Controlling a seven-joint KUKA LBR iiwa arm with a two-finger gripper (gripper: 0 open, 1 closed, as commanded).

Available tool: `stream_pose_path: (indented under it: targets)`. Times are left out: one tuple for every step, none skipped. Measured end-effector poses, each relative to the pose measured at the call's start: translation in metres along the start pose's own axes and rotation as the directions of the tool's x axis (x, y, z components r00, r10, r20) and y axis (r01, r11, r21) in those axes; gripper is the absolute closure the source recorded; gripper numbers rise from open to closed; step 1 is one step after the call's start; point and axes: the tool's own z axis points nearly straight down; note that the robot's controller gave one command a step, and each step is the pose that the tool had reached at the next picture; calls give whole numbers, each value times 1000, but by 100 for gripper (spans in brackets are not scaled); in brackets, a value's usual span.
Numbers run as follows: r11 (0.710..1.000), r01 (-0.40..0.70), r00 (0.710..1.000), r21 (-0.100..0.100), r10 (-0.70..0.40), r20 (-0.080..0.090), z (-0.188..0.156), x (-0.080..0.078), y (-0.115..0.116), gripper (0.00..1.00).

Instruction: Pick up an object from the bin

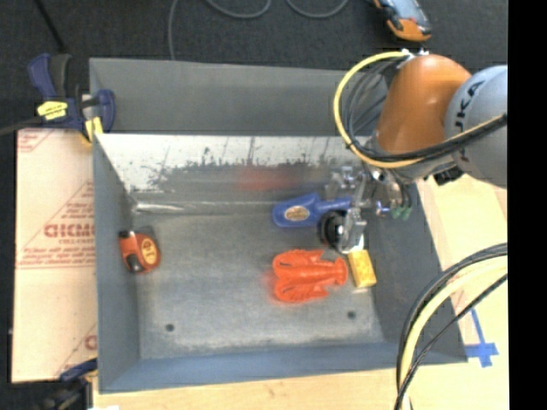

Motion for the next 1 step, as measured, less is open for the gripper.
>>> stream_pose_path:
  targets:
    - [1000,2,1000,1,-2,6,-5,-1,0,0]
